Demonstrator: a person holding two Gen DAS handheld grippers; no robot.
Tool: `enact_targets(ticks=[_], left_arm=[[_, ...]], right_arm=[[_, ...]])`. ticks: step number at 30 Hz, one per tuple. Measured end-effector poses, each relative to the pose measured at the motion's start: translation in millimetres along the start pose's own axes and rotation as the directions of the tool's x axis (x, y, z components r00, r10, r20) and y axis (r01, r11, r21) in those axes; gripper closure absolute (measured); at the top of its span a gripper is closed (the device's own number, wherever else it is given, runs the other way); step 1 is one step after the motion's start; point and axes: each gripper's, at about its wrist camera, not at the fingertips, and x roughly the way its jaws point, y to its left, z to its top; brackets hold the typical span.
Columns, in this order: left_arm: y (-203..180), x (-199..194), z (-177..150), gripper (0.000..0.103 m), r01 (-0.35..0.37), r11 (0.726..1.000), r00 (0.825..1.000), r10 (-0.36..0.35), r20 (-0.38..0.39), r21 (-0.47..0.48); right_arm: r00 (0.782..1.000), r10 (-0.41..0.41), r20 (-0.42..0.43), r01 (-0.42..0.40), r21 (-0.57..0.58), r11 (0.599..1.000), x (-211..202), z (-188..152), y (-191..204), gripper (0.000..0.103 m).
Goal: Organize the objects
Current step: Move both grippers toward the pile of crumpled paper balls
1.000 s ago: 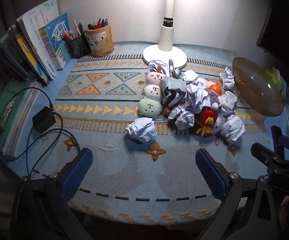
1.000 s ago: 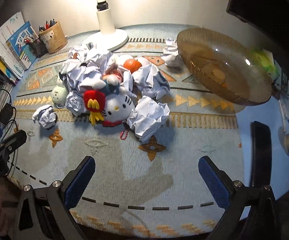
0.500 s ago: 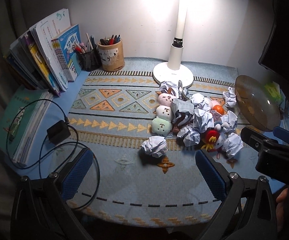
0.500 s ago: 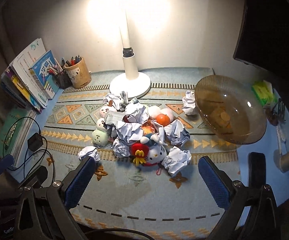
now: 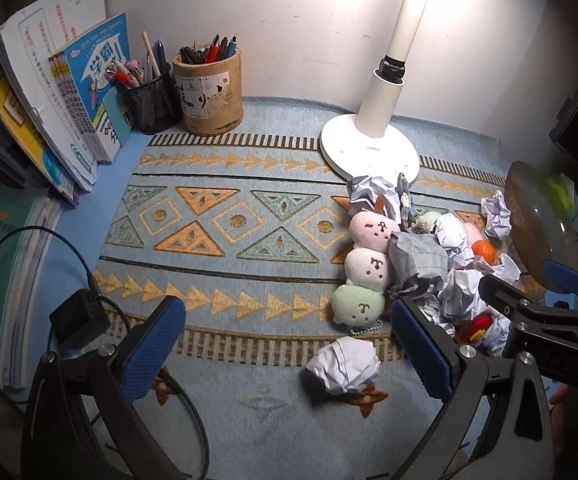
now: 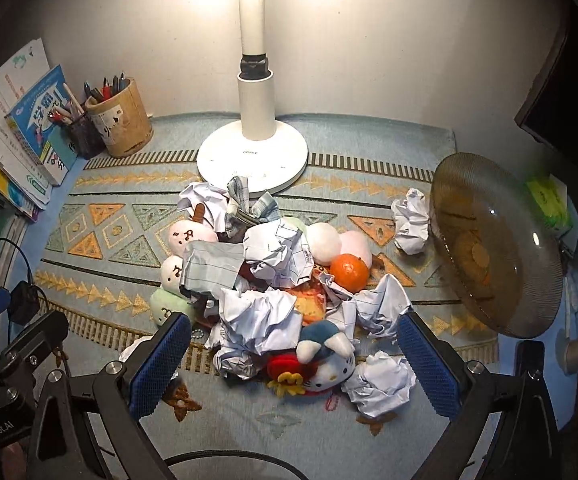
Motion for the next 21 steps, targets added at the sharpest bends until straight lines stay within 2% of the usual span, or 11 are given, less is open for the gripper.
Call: enact_targets(ticks=[10, 16, 21], left_arm=[[-7.3, 39.4, 36.1, 0.001, 0.066, 0.996, 0.997, -0.065, -0.031, 0.051], [2.5, 56.1, 35.8, 0.001, 0.091, 0.995, 0.993, -0.088, -0.076, 0.040], [12.4, 57.0, 32.2, 0.001, 0.073, 0.997, 0.995, -0.071, -0.077, 0.019]], right_arm=[[0.998, -0.040, -0.050, 0.040, -0.005, 0.999, 39.6, 30.7, -1.8, 0.001], [0.996, -0.041, -0.075, 0.045, 0.044, 0.998, 56.1, 40.4, -15.4, 0.001], [0.997, -0.027, -0.076, 0.031, 0.047, 0.998, 61.0, 44.0, -14.2, 0.001]])
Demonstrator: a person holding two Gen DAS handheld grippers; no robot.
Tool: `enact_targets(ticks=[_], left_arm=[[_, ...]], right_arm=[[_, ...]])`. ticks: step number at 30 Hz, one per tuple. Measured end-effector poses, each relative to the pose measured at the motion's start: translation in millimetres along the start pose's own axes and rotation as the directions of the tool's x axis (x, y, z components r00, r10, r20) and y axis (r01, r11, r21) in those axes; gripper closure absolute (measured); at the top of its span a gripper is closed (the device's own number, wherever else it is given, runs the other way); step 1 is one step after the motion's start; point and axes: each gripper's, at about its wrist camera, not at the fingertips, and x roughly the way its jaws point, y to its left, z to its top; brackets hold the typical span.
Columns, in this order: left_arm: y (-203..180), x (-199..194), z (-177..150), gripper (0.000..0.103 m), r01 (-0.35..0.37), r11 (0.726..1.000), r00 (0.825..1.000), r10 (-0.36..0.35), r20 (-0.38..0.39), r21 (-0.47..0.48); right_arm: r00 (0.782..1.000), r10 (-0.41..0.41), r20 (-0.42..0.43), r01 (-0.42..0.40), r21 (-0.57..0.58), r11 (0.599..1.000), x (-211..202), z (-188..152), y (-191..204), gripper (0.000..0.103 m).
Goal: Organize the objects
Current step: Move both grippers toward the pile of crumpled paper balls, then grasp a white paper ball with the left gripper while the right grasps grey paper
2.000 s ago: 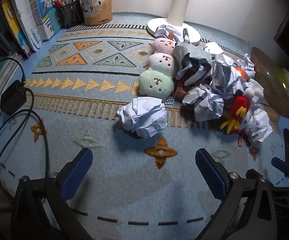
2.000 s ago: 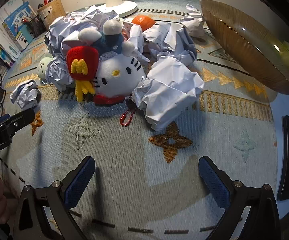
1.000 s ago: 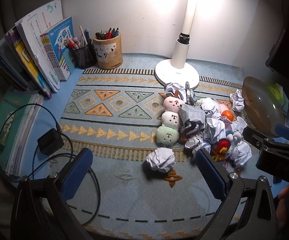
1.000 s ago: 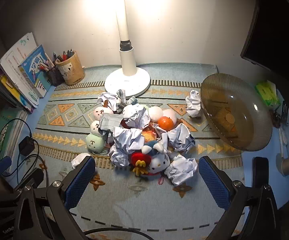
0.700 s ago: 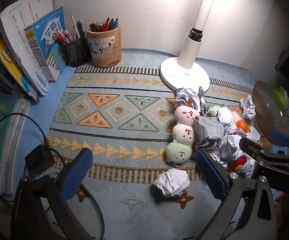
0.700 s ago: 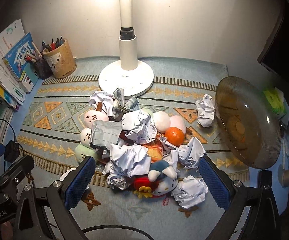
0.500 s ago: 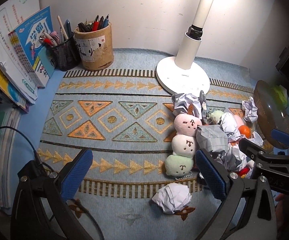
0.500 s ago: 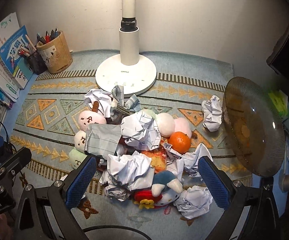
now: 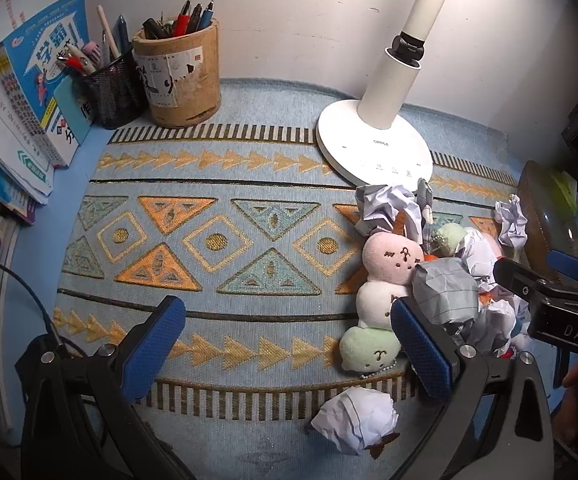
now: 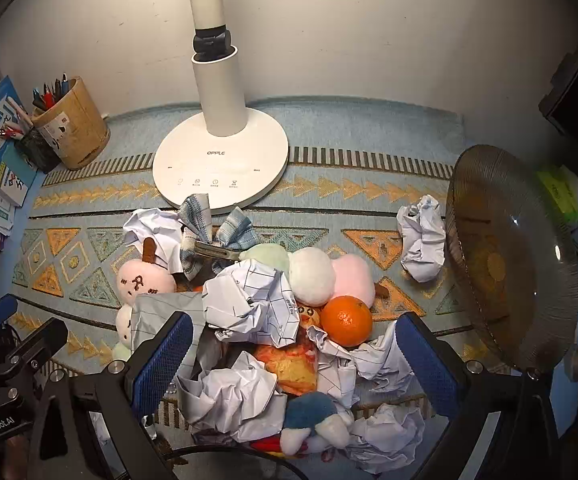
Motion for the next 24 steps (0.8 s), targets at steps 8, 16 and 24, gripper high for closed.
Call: enact_targets(ticks=[8, 16, 24], left_arm=[[-4.2, -10.4, -14.7, 0.001, 0.023, 0.998, 1.000, -0.023, -0.005, 0.059], [-5.7, -17.7, -54.8, 0.001, 0.199, 0.970, 0.977, -0.186, -0.103, 0.137], [-14.5, -6.0, -72.1, 0.001, 0.171, 0.970, 0.977, -0.143, -0.161, 0.173]], right_arm=[[0.999, 0.005, 0.043, -0.003, -0.058, 0.998, -15.7, -2.5, 16.2, 0.001], [0.987, 0.160, 0.012, -0.158, -0.067, 0.985, -29.1, -22.4, 10.1, 0.002], [0.971, 0.232, -0.060, -0.238, -0.129, 0.963, -17.6, -33.4, 46.5, 0.021]])
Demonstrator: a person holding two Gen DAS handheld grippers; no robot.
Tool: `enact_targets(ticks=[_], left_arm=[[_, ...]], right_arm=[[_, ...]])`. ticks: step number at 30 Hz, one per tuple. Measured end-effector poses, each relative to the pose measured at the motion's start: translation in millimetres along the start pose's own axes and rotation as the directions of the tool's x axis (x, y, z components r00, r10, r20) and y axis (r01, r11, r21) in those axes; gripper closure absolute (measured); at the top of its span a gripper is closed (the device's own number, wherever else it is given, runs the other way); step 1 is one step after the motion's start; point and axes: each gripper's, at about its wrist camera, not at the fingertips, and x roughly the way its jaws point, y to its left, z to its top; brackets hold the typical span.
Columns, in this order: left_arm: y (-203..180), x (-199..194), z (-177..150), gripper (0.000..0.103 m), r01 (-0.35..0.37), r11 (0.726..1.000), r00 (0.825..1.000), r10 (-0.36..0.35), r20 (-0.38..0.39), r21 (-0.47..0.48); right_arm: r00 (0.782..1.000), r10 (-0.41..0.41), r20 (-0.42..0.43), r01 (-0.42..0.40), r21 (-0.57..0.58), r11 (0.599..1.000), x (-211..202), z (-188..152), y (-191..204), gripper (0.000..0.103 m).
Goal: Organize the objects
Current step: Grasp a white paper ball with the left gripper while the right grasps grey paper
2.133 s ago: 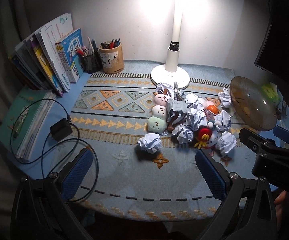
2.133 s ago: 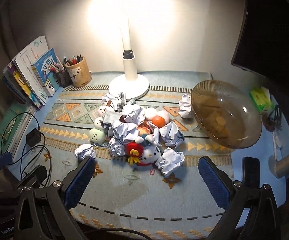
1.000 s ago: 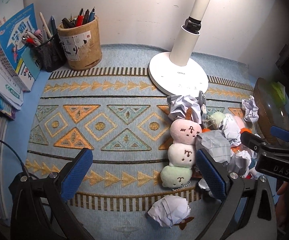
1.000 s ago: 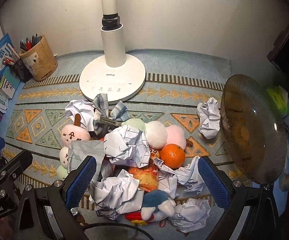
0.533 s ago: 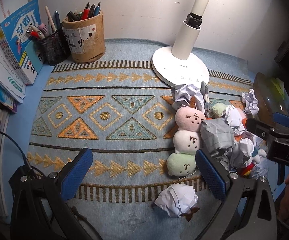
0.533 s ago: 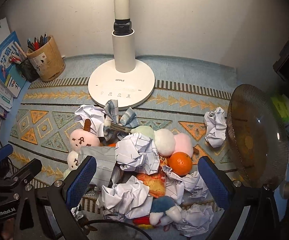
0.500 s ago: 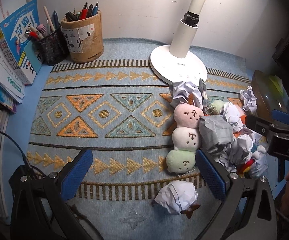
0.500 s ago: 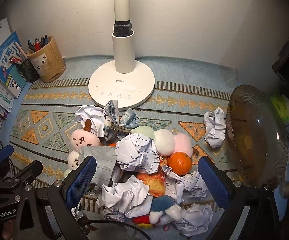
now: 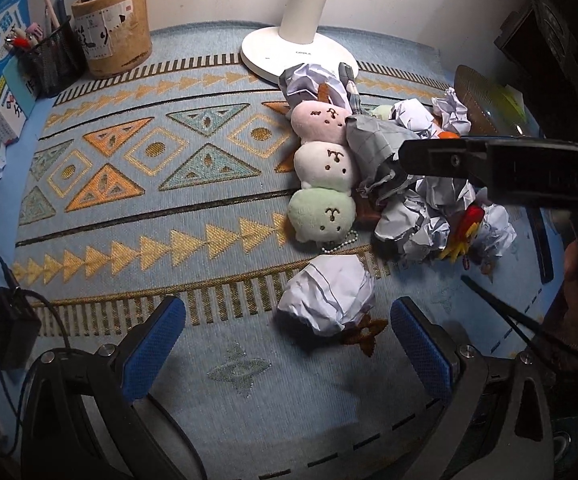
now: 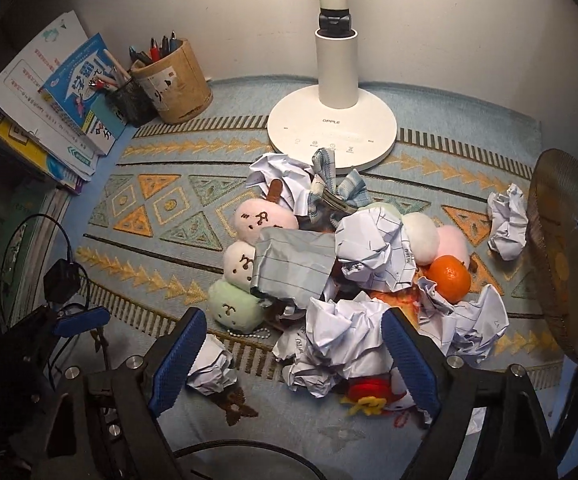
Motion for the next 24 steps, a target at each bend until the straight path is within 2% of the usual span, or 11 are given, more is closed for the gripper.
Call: enact_targets(ticks=[2, 5, 9, 11, 14, 15, 16, 17, 18, 19, 24], left_arm=[[-2.2, 4.3, 2.6, 0.001, 0.016, 1.000, 1.000, -0.016, -0.008, 0.004], [-5.3, 9.6, 7.7, 0.001, 0.039, 0.999, 0.999, -0.039, -0.017, 0.006], [-6.8, 20.8, 11.3, 0.002, 0.058, 0.998, 0.997, -0.058, -0.055, 0.005], [-8.3, 25.2, 10.9, 0.006, 0.064, 0.998, 0.995, -0.063, -0.071, 0.009], [-9.4, 31.3, 10.1, 0.023, 0.075, 0.997, 0.993, -0.073, -0.096, 0.013], [-9.6, 32.9, 9.9, 0.036, 0.077, 0.997, 0.992, -0.075, -0.102, 0.014], [-9.7, 33.5, 9.8, 0.043, 0.089, 0.996, 0.991, -0.088, -0.102, 0.011], [-9.6, 32.6, 10.0, 0.049, 0.112, 0.994, 0.989, -0.111, -0.096, 0.007], [-9.8, 30.9, 10.5, 0.051, 0.119, 0.993, 0.989, -0.119, -0.086, 0.004], [-10.4, 28.5, 10.9, 0.051, 0.107, 0.994, 0.992, -0.106, -0.072, 0.006], [-9.9, 14.3, 11.8, 0.052, 0.109, 0.994, 0.994, -0.109, -0.013, -0.008]], right_arm=[[1.000, -0.010, -0.027, 0.010, 0.009, 1.000, 9.1, 7.8, -0.7, 0.021], [0.996, 0.052, -0.076, -0.047, 0.066, 0.997, 20.8, 17.9, -7.4, 0.021], [0.994, 0.026, -0.101, -0.018, 0.079, 0.997, 30.5, 25.2, -10.7, 0.021], [0.992, 0.024, -0.124, -0.014, 0.083, 0.996, 39.0, 29.6, -11.7, 0.021], [0.987, 0.041, -0.155, -0.025, 0.106, 0.994, 52.1, 30.6, -15.4, 0.021], [0.988, 0.043, -0.152, -0.026, 0.108, 0.994, 54.1, 30.5, -16.1, 0.024], [0.989, 0.038, -0.146, -0.023, 0.104, 0.994, 55.2, 30.2, -16.4, 0.035], [0.989, 0.035, -0.144, -0.021, 0.099, 0.995, 56.5, 30.3, -16.7, 0.040], [0.989, 0.044, -0.144, -0.030, 0.100, 0.995, 57.5, 30.1, -17.5, 0.048], [0.988, 0.064, -0.141, -0.048, 0.108, 0.993, 57.6, 29.7, -18.6, 0.051], [0.991, 0.097, -0.095, -0.085, 0.123, 0.989, 47.3, 26.2, -23.2, 0.055]])
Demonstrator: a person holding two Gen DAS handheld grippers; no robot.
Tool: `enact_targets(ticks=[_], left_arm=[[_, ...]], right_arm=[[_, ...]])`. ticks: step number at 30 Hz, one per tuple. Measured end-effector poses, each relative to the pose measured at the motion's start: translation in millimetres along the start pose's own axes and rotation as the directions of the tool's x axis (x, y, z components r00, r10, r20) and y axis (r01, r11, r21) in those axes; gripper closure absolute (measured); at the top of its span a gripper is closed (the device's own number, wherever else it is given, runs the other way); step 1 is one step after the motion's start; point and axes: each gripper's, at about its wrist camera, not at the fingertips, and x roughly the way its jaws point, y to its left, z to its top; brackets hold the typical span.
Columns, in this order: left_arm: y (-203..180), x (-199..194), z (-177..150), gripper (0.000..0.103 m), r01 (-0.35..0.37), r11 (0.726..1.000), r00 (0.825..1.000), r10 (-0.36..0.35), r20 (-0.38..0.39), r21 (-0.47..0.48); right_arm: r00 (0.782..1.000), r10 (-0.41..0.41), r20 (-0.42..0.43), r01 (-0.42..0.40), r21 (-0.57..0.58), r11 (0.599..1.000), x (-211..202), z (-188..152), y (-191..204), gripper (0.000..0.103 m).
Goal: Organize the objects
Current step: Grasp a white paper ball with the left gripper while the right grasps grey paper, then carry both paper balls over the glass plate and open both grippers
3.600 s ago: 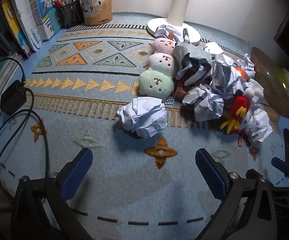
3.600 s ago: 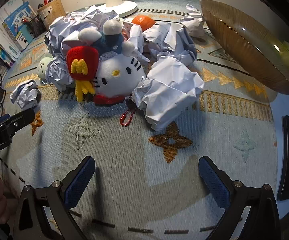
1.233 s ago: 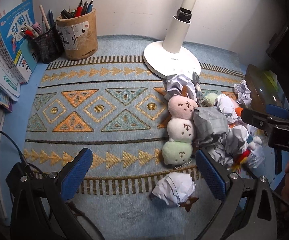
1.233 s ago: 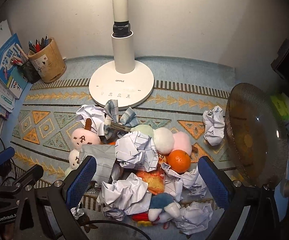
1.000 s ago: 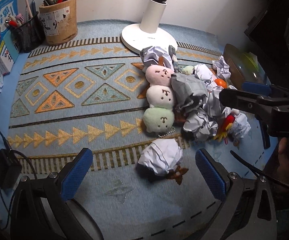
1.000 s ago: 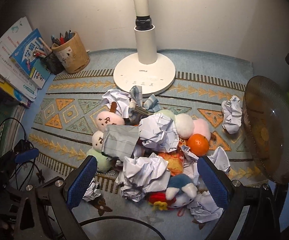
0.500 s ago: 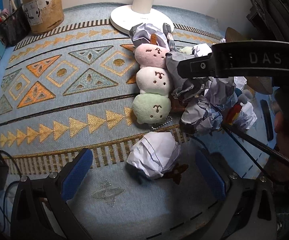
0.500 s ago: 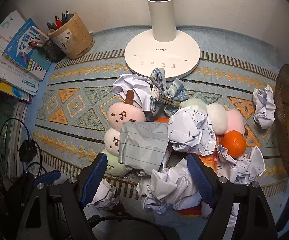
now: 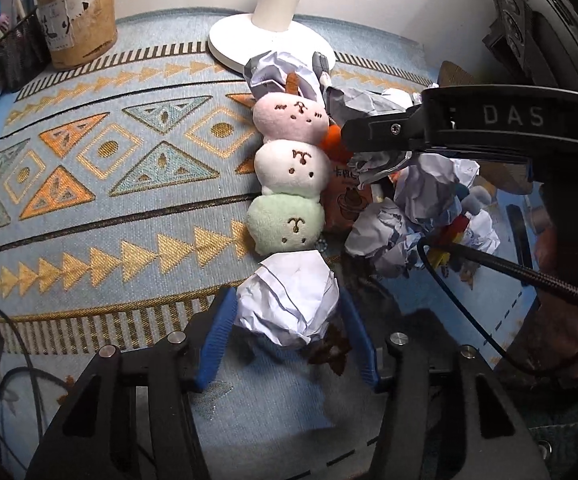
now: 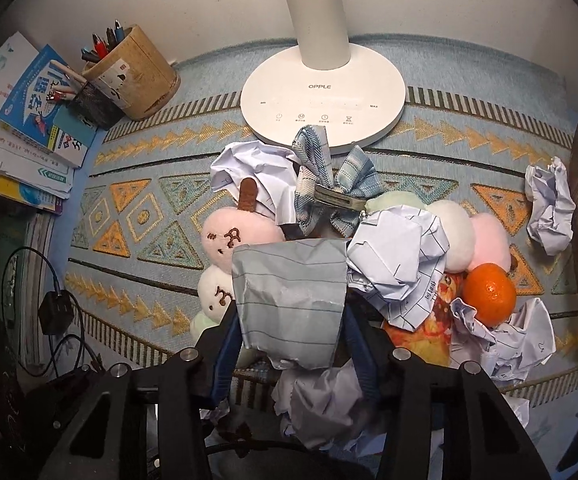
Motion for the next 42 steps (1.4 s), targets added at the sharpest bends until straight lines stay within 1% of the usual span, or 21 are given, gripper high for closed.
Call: enact_targets(ticks=[2, 7, 8, 13, 17, 21, 26, 28, 31, 33, 37, 40, 42], left_arm=[[-1.3, -6.6, -0.5, 0.052, -0.010, 1.000, 1.000, 0.010, 0.026, -0.008], [-8.9, -23.4, 1.6, 0.052, -0.044, 0.999, 0.995, 0.046, 0.087, -0.022], [-11.6, -21.3, 8.9, 0.052, -0.053, 0.998, 0.994, 0.055, 0.098, -0.024], [-22.3, -26.9, 23.2, 0.052, -0.120, 0.993, 0.982, 0.120, 0.145, -0.006], [-49.5, -36.9, 33.1, 0.052, -0.151, 0.988, 0.967, 0.147, 0.206, 0.008], [-88.0, -41.5, 40.6, 0.052, -0.164, 0.986, 0.959, 0.157, 0.238, 0.013], [-151.2, -43.9, 55.1, 0.052, -0.126, 0.991, 0.958, 0.109, 0.266, 0.048], [-177.1, -41.6, 66.0, 0.052, -0.111, 0.992, 0.955, 0.089, 0.283, 0.064], [-211.8, -32.5, 84.8, 0.052, -0.068, 0.995, 0.955, 0.044, 0.294, 0.072], [-231.2, -23.2, 95.8, 0.052, -0.041, 0.996, 0.954, 0.017, 0.299, 0.076], [-268.6, -1.0, 112.6, 0.052, -0.028, 0.995, 0.956, -0.001, 0.293, 0.096], [-288.8, 12.5, 120.7, 0.051, -0.024, 0.994, 0.957, -0.009, 0.289, 0.111], [-297.1, 18.1, 125.7, 0.049, -0.027, 0.993, 0.957, -0.009, 0.291, 0.117]], right_arm=[[0.999, 0.041, 0.030, -0.041, 0.008, 0.999, -8.9, -0.5, 0.4, 0.055], [0.988, 0.098, 0.118, -0.098, -0.013, 0.995, -38.4, -2.8, 6.0, 0.055], [0.986, 0.102, 0.134, -0.101, -0.017, 0.995, -44.2, -3.4, 6.4, 0.055], [0.976, 0.104, 0.192, -0.105, -0.009, 0.994, -72.4, -11.4, -3.4, 0.055], [0.970, 0.081, 0.228, -0.084, 0.005, 0.996, -93.7, -21.8, -24.6, 0.055], [0.962, 0.063, 0.265, -0.072, 0.023, 0.997, -116.5, -32.0, -57.6, 0.055], [0.951, 0.043, 0.306, -0.067, 0.067, 0.996, -152.6, -40.9, -117.9, 0.055], [0.945, 0.016, 0.327, -0.052, 0.099, 0.994, -168.9, -43.1, -146.2, 0.055], [0.937, -0.045, 0.347, -0.014, 0.164, 0.986, -191.2, -46.3, -192.0, 0.054], [0.934, -0.098, 0.345, 0.021, 0.220, 0.975, -201.3, -48.0, -223.1, 0.054], [0.943, -0.157, 0.295, 0.064, 0.301, 0.951, -203.7, -55.0, -276.2, 0.054], [0.948, -0.167, 0.271, 0.079, 0.308, 0.948, -201.5, -58.7, -296.3, 0.054], [0.949, -0.163, 0.268, 0.083, 0.286, 0.955, -200.5, -58.8, -300.5, 0.054]])
